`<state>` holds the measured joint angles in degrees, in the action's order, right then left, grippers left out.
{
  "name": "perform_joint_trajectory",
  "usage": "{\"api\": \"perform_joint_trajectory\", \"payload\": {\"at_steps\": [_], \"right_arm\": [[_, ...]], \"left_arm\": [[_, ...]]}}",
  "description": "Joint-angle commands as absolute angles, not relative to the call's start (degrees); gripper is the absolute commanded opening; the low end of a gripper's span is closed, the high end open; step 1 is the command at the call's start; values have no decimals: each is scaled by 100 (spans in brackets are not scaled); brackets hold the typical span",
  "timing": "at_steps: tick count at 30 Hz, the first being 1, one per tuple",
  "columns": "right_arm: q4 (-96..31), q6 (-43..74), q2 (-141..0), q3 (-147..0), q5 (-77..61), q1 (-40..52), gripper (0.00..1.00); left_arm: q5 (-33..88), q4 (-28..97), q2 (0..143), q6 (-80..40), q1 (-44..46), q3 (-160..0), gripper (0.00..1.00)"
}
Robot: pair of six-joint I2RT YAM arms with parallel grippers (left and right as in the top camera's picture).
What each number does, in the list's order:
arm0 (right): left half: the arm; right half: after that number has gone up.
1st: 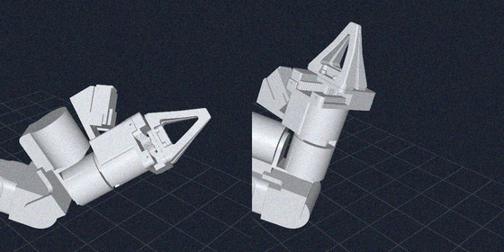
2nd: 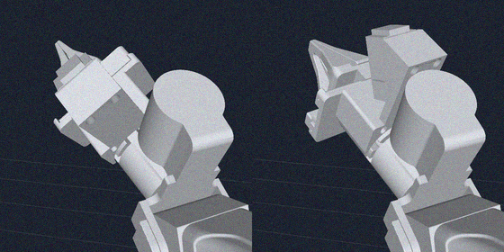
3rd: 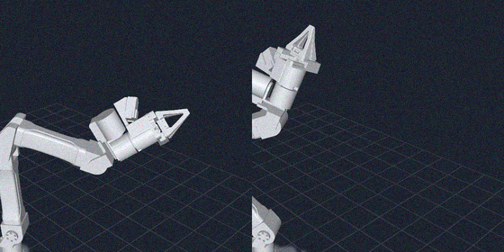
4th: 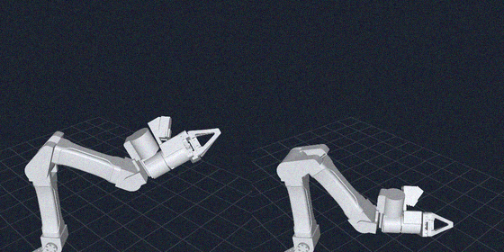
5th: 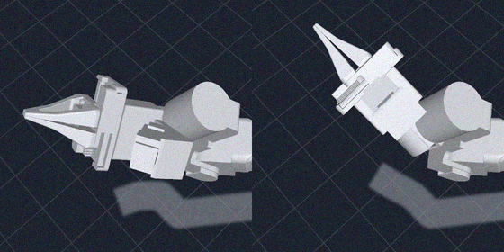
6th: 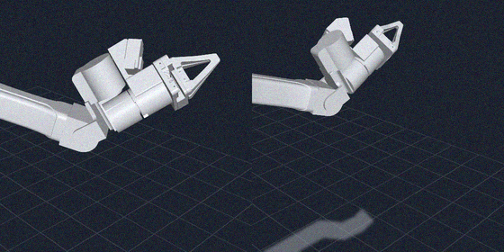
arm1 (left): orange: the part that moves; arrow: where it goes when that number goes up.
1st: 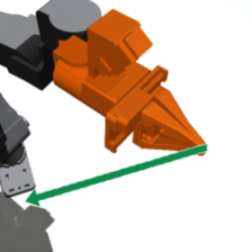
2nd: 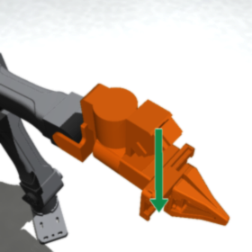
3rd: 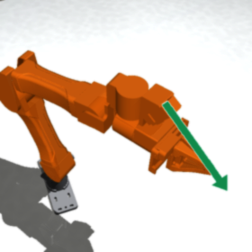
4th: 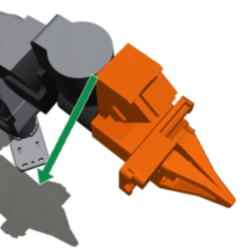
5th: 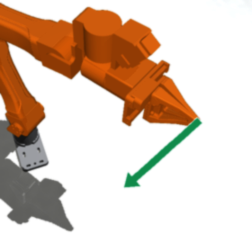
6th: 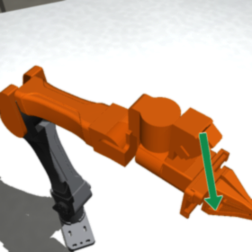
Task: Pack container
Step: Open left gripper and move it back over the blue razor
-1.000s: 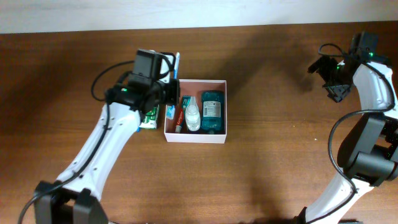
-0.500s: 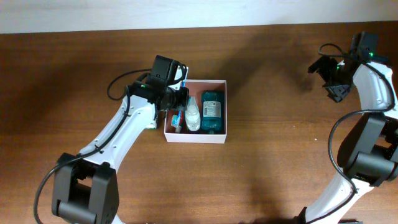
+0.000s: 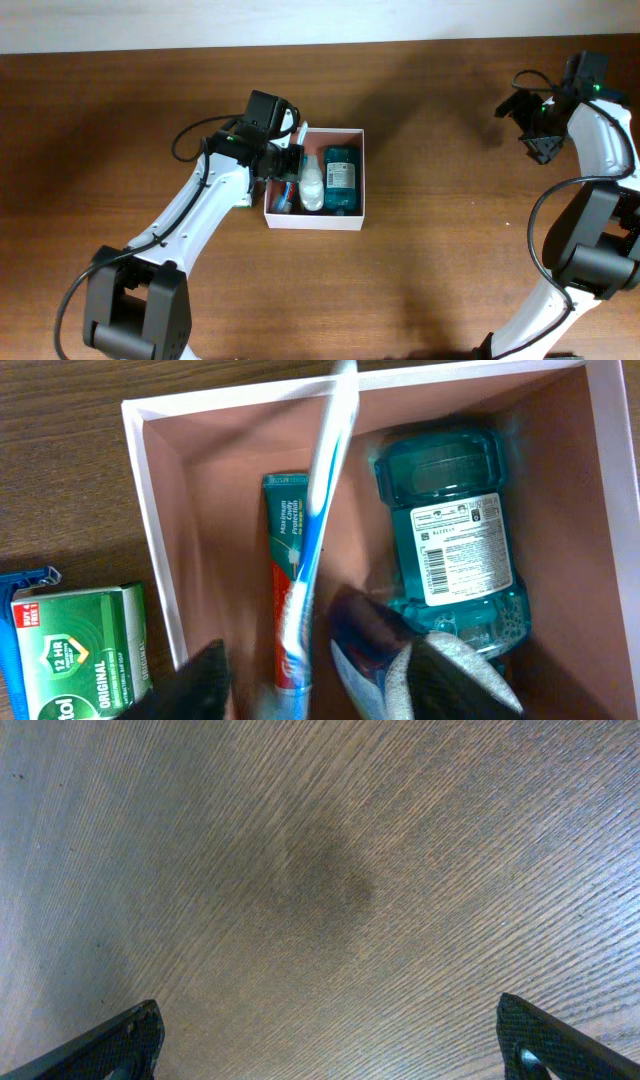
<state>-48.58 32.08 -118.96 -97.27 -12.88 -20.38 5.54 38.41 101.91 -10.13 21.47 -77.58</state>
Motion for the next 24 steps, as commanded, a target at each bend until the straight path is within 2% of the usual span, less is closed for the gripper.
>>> {"api": "perform_joint_trajectory", "payload": {"at_steps": [1,8,20,22,24], "right_arm": [[-4858,3173,-11887,-9745,-1216,-2067,99],[-4858,3173,-11887,-9745,-1216,-2067,99],[-4858,3173,-11887,-9745,-1216,-2067,99],[-4858,3173,-11887,-9745,-1216,-2067,99],[-4858,3173,-11887,-9745,-1216,-2067,99]], "left_arm": [[513,3861,10210,-980,2161,-7795,61],[508,3865,9915,-978,1984,-7795,61],[355,4165,9642,-980,1116,-7793,62],[248,4195,9642,-980,991,-7793,63],[231,4233,9642,-980,888,-7793,68]]}}
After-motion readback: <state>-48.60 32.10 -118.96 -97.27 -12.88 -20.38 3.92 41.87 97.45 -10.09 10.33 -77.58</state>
